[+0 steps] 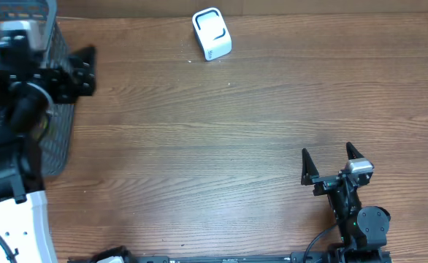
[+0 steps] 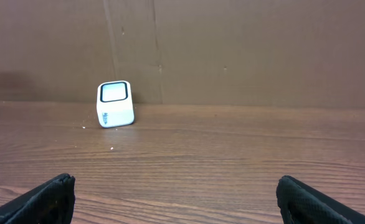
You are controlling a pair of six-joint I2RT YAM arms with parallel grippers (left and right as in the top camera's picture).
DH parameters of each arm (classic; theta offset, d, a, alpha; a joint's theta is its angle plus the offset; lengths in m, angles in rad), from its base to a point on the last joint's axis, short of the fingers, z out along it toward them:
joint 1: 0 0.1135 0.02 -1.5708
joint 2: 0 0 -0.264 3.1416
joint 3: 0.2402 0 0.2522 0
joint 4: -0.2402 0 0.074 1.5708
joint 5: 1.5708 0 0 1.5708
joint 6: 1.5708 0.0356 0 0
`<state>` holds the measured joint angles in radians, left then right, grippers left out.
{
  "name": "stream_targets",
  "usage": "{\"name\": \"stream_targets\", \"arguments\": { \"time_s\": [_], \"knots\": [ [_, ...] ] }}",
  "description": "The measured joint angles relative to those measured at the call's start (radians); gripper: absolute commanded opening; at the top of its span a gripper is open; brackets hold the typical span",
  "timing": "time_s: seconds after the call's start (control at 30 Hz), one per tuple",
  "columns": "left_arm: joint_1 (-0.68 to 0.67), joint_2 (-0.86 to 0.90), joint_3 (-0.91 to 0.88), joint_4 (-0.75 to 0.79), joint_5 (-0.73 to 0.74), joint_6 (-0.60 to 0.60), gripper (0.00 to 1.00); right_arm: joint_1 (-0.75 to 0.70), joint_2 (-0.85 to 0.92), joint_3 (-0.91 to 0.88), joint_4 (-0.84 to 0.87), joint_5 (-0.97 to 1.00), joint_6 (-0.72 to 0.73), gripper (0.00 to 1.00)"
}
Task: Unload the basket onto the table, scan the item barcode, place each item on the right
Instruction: 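Move the left gripper over the grey basket and reach inside, then grasp the yellow Wim soap bottle in the basket with the left gripper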
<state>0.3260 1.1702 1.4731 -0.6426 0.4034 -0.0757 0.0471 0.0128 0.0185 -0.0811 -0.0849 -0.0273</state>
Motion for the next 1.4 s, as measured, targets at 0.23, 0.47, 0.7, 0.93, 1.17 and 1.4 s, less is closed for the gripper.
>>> {"name": "stream_targets", "arguments": {
  "time_s": [0.23, 0.47, 0.7, 0.93, 1.17, 1.4],
  "knots": [
    [0.218, 0.003, 0.000, 0.038, -0.049, -0.002, 1.00, 0.000, 0.000, 0.000, 0.000, 0.000, 0.000, 1.00],
    [0.392, 0.070, 0.002, 0.037, -0.098, -0.003, 1.00, 0.000, 0.000, 0.000, 0.001, 0.000, 0.000, 1.00],
    [0.415, 0.240, 0.004, -0.031, -0.111, 0.104, 1.00, 0.000, 0.000, 0.000, 0.001, 0.000, 0.000, 1.00],
    [0.415, 0.380, 0.004, -0.042, -0.126, 0.233, 1.00, 0.000, 0.000, 0.000, 0.000, 0.000, 0.001, 1.00],
    [0.415, 0.464, 0.004, -0.066, -0.128, 0.282, 0.95, 0.000, 0.000, 0.000, 0.000, 0.000, 0.000, 1.00],
    [0.415, 0.558, 0.004, -0.092, -0.124, 0.297, 0.98, 0.000, 0.000, 0.000, 0.001, 0.000, 0.000, 1.00]
  ]
}}
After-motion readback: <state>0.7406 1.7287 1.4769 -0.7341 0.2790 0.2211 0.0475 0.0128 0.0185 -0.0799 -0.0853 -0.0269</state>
